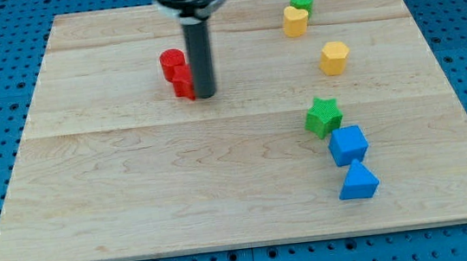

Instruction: Move your arm to the top of the green star

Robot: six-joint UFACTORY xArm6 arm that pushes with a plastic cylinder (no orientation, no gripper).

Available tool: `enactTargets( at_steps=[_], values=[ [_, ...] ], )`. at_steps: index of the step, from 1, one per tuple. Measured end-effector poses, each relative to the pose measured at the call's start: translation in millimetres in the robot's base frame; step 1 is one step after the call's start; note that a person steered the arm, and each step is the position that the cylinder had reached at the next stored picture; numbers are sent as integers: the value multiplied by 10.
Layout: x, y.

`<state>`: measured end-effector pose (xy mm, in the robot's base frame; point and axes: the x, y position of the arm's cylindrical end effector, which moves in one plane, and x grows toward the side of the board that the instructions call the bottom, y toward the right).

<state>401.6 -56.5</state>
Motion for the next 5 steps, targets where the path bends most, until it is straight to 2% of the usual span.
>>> enactTargets(
  at_steps=[1, 2, 3, 5],
  values=[
    [43, 186],
    [-132, 406],
    [-255, 303],
    [76, 187]
  ],
)
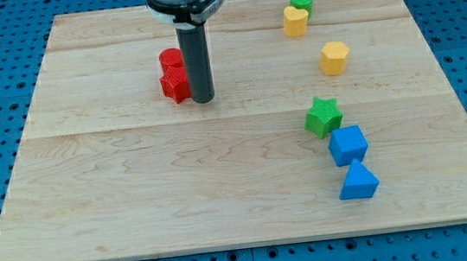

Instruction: Move your arm to the top of the green star

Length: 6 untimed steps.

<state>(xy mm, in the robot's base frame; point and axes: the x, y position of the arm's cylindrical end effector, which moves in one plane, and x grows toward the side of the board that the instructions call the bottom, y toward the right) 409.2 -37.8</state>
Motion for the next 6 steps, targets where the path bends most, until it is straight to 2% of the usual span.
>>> enactTargets(
  at_steps=[1, 3, 4, 5, 6],
  values=[
    [0, 672],
    [0, 863],
    [7, 1448],
    [258, 1545],
    [614, 1958]
  ],
)
